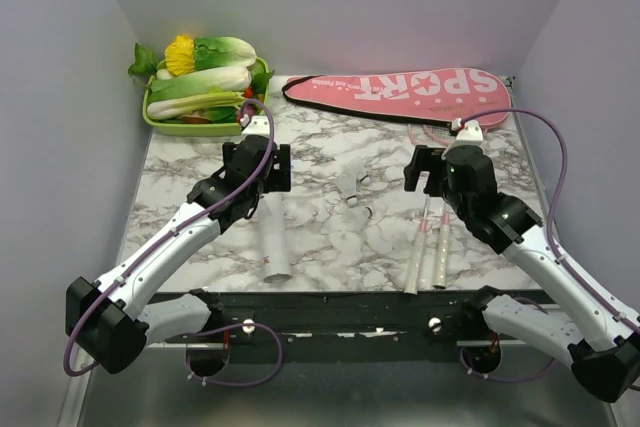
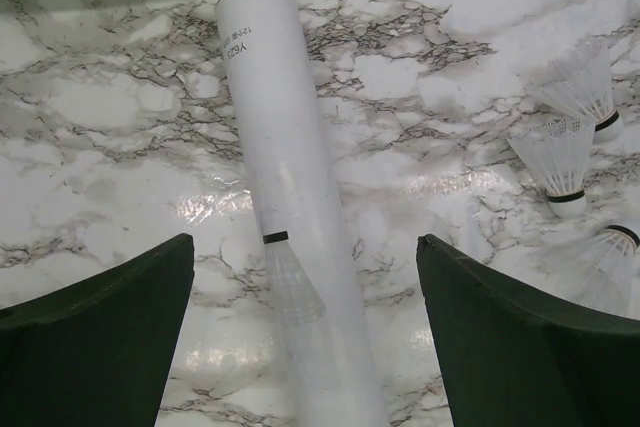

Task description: Pack up the badminton gear

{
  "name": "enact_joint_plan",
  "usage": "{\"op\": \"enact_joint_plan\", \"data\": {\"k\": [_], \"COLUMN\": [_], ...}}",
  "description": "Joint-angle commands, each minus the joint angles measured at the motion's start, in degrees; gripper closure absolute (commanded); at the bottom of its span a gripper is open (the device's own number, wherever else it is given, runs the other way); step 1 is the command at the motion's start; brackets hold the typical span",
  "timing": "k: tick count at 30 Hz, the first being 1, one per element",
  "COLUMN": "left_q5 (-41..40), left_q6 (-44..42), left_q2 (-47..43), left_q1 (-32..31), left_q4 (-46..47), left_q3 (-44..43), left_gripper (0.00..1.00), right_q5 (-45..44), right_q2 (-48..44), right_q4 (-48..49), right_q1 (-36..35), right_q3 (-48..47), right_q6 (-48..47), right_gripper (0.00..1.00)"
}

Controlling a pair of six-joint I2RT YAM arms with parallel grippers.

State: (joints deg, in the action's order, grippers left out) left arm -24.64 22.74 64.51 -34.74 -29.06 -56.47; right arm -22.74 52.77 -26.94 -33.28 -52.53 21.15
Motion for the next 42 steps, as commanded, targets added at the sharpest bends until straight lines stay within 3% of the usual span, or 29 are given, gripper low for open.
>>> {"op": "enact_joint_plan", "data": {"k": [1, 16, 29, 32, 42], "left_q5": [1.8, 3.6, 2.7, 1.6, 0.7], "left_q6": [-0.5, -1.0, -4.0, -3.9, -2.4], "left_q2": [-0.2, -0.8, -5.5, -7.6, -13.5], "left_q1": [0.0, 0.0, 0.0, 0.0, 0.0], "left_q4": [-1.0, -0.8, -8.9, -10.2, -12.2], "left_q3": [0.0, 0.0, -3.6, -3.3, -1.5], "left_gripper": [0.01, 0.01, 0.01, 0.01, 0.01], "right_q5": [1.4, 4.6, 16.2, 19.2, 14.4], "right_q2": [1.1, 2.4, 2.0, 4.3, 21.3], "right_q4": [-1.9, -2.5, 1.1, 3.7, 6.6], "right_q1": [-0.1, 0.0, -1.9, -5.0, -24.8], "right_q3": [-0.3, 0.2, 3.2, 3.2, -6.6], "right_q6": [0.2, -0.2, 0.9, 3.0, 9.5], "right_gripper": [0.00, 0.00, 0.00, 0.00, 0.00]}}
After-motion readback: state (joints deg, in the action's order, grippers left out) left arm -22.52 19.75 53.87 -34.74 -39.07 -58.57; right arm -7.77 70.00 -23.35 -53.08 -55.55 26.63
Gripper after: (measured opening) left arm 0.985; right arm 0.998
